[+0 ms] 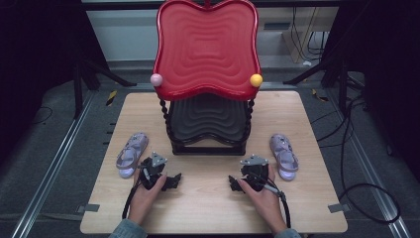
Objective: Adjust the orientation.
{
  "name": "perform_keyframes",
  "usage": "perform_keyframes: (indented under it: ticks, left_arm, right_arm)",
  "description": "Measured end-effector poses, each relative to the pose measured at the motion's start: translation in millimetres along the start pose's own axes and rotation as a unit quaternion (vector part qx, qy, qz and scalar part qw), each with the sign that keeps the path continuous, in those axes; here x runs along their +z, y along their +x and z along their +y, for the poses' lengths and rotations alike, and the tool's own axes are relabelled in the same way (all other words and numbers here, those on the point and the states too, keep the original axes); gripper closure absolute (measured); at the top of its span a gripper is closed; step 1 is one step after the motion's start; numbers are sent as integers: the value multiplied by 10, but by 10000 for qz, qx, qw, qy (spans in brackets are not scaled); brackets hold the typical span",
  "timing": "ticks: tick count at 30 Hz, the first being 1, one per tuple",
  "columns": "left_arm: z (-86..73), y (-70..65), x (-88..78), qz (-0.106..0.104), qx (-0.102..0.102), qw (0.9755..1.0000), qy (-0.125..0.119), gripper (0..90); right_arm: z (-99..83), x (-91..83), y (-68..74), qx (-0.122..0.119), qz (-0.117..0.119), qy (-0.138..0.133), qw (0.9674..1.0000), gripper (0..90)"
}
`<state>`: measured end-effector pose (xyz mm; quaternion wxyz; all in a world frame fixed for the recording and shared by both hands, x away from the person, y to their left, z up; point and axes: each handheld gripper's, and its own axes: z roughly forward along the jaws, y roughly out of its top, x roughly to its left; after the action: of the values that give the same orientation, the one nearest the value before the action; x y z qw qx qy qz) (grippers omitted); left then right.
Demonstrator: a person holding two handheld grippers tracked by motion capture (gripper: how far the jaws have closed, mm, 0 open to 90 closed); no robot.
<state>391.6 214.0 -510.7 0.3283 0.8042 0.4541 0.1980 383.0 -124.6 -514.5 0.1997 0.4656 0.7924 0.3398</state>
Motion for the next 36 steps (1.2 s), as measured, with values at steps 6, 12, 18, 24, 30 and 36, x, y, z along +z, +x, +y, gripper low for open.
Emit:
perform_keyframes:
  ticks: [6, 12, 18, 24, 30, 36]
  left_arm:
    - [117, 64, -154, 4, 90, 9994, 342, 41]
    - [427, 223, -566, 222, 277, 9986, 388, 35]
    - [565, 467, -758, 409, 206, 9973, 579, 46]
    - [589, 736, -912, 574, 129, 9953, 764, 57]
    - [578, 857, -975, 626, 37, 9950, 773, 102]
    - [575, 964, -1022, 779, 40, 9937, 800, 125]
  right_arm:
    - [0, 0, 1, -1, 1, 0, 10000, 12]
    - [-2, -2, 0, -12, -13, 10, 10000, 12]
    - [-6, -2, -2, -35, -9, -7, 10000, 12]
    - [-7, -2, -2, -36, -7, -9, 10000, 12]
    - [-7, -3, -3, -38, -4, -8, 10000, 12]
    - [-7, -3, -4, -44, 5, -9, 10000, 12]
